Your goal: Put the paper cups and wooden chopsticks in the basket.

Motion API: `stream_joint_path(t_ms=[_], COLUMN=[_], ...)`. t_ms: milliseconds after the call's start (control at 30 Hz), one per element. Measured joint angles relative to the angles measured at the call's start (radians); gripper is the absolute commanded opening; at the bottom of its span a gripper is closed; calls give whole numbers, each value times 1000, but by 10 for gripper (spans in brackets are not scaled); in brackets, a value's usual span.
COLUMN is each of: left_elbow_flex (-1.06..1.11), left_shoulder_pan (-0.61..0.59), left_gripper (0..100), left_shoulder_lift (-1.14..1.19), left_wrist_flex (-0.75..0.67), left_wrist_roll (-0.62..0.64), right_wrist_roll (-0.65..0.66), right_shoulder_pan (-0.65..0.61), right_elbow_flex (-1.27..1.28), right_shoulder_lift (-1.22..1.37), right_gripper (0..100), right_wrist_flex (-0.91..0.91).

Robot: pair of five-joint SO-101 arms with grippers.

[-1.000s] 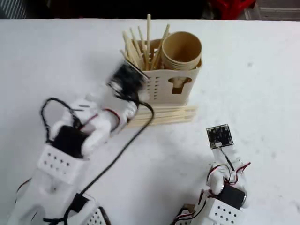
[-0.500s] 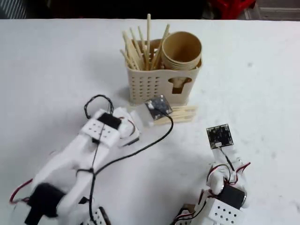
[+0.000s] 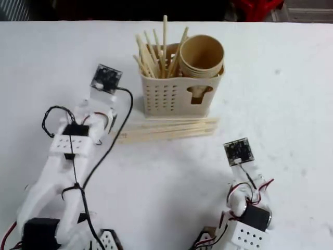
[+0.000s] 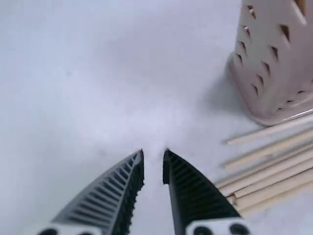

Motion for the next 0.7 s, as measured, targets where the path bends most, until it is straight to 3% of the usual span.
stream_joint_path(t_ms=[367,700], left_elbow_flex=[8,9], left_shoulder_pan=[-51,-127], left_gripper=[88,88], left_shoulder_lift=[0,0], left_wrist_flex=[-57,-61], left_wrist_roll=[0,58], right_wrist_roll=[2,2], right_shoulder_pan=[-107,-107], right_elbow_flex=[-28,-362], right_shoulder_lift=[0,38], right_gripper=[18,18], right_wrist_flex=[-97,-91])
